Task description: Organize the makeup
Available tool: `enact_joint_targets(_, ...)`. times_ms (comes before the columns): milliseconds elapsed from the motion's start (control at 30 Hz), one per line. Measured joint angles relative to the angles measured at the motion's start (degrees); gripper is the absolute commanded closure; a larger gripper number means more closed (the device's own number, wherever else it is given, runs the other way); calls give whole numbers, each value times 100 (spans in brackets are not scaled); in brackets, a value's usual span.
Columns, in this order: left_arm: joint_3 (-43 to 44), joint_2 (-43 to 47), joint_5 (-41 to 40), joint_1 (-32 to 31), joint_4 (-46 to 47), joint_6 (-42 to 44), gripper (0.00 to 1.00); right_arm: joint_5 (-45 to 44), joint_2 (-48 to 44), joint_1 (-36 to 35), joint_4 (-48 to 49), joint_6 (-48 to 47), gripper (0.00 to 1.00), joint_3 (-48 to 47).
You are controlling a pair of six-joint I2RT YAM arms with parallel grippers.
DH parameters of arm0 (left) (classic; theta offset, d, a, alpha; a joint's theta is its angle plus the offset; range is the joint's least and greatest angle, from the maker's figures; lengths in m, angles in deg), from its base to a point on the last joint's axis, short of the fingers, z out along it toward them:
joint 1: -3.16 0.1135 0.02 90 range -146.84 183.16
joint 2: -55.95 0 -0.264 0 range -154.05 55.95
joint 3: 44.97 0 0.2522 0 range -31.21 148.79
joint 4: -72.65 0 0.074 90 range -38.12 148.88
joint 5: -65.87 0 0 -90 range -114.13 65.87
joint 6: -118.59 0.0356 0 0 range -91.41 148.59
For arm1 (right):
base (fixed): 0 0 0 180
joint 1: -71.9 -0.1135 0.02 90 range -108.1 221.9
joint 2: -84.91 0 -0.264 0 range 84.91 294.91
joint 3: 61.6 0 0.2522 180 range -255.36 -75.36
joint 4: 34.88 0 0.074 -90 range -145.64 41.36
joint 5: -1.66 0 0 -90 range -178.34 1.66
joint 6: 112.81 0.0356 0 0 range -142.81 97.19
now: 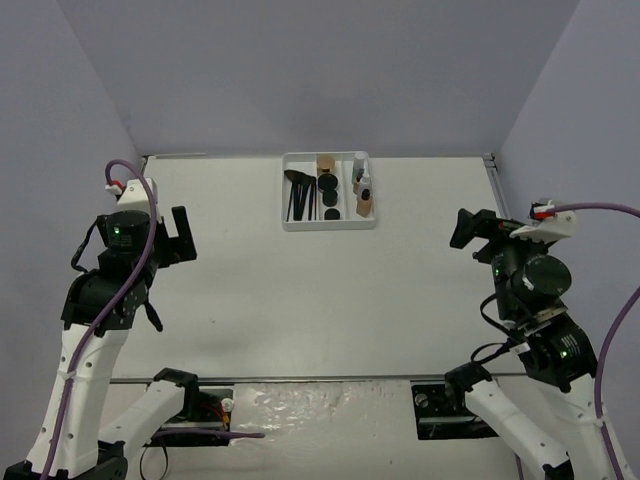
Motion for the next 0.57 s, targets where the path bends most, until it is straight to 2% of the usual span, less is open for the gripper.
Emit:
enact_joint_targets(133, -2, 32, 47, 0, -157, 58, 3, -75, -364, 0, -219, -48, 0, 34)
enact_joint_targets(567, -2, 135, 90, 0, -363, 30, 3, 0, -476, 0, -534, -184, 0, 45)
